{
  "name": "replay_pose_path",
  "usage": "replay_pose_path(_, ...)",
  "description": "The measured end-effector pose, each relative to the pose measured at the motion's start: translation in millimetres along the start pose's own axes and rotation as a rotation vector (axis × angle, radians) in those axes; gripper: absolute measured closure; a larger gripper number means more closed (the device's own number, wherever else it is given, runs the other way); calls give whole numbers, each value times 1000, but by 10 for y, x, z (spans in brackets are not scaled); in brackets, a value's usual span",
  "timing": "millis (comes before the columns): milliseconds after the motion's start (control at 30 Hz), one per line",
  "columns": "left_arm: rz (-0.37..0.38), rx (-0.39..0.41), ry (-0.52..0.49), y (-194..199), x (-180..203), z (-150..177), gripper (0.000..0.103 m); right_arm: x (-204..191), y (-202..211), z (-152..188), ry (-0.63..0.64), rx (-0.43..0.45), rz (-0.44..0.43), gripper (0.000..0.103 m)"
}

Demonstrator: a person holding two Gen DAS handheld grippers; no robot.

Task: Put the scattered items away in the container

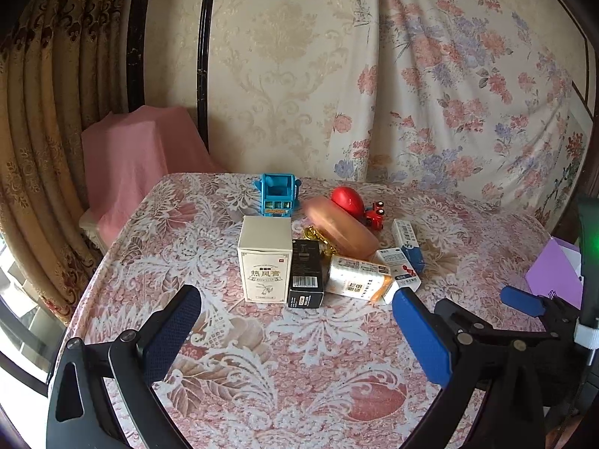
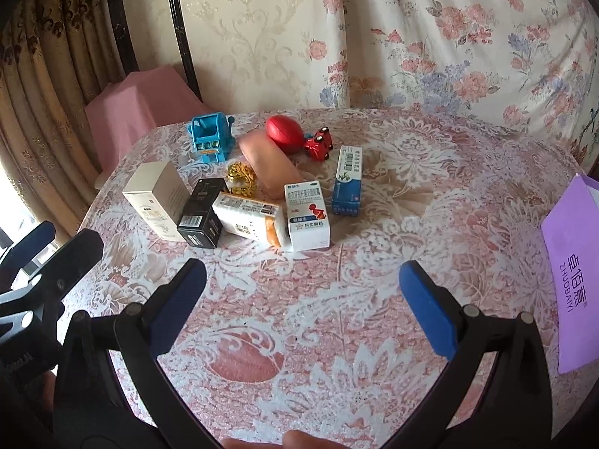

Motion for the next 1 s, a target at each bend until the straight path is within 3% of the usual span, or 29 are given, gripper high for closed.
replay_pose_path(300, 7, -7, 5, -6, 2, 12, 0, -14, -45, 46, -25, -33, -28, 0)
replay_pose_path(667, 13, -15, 6, -25, 14, 42, 0, -175, -22, 111, 60, -24, -32, 0)
replay_pose_path(1000, -2, -37, 27, -112, -105, 88, 0, 45, -146, 41, -3, -36, -52, 0)
Point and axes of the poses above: each gripper's, at about its wrist camera, not at the fingertips, and y roughly against the way its jaws point, x to its right, z to its underside, the point moved 8 cm from there along -y, roughly the way its jaws point, and after that the axes turned 13 degrees about -y, right-handed, at the moved point
